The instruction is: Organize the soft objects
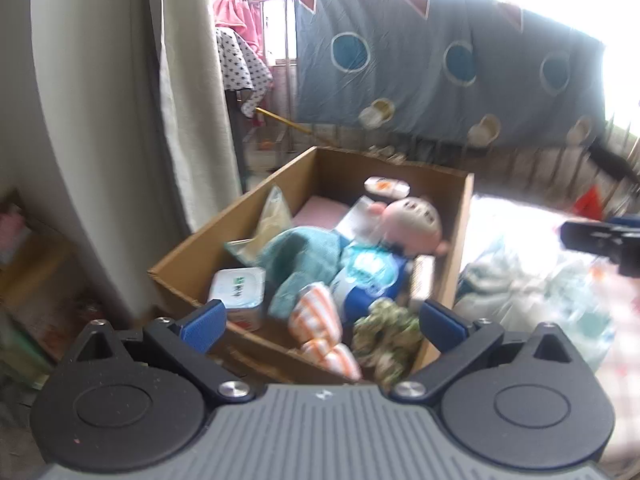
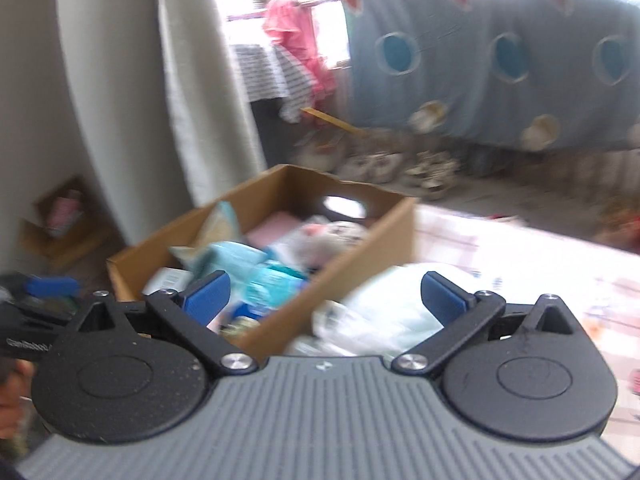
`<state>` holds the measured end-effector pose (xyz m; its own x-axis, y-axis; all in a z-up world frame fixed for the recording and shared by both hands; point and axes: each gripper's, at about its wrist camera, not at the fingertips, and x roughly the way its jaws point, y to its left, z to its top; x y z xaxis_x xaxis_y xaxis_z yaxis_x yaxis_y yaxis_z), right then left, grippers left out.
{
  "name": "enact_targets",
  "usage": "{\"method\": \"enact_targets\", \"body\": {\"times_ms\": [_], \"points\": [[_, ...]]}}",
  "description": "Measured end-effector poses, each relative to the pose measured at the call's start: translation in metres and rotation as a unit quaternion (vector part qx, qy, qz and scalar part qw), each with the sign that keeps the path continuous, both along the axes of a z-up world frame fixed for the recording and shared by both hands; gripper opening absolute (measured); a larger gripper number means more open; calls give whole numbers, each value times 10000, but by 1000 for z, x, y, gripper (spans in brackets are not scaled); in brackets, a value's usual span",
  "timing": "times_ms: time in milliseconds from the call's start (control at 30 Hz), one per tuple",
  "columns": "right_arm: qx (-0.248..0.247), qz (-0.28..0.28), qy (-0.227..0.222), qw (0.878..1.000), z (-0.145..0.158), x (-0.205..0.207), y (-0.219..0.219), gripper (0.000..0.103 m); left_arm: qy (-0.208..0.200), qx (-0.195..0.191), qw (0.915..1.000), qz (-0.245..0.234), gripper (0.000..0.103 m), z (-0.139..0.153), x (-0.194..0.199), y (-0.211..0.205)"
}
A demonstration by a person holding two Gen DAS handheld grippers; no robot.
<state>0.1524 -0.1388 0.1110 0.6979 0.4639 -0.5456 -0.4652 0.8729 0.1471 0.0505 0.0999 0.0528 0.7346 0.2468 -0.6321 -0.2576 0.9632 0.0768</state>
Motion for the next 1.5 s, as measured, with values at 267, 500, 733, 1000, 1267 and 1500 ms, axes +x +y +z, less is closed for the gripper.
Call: {"method": "enact_targets", "body": {"times_ms": [267, 500, 733, 1000, 1267, 1500], "points": [[-526, -602, -165, 9967, -16, -33, -17, 102, 132, 132, 9998, -1, 103, -2, -11, -22], [-714, -704, -283, 9946, -21, -62, -16, 102, 86, 274, 9996, 64, 103, -4, -15, -25], [-663, -796, -283, 9942, -19, -76, -13, 102, 116, 268, 9995, 70, 103, -5, -14, -22], [-648, -852, -79, 9942, -24, -82, -8, 102, 255, 119, 9996, 40, 103, -8, -15, -18], [-789, -1040, 42, 9914, -30, -92, 1, 102, 351, 14, 9994, -77, 103, -14, -11, -17], [-614, -1165, 296, 9908, -31, -90, -4, 102, 384, 98, 9989, -253, 103, -17, -9, -21]]}}
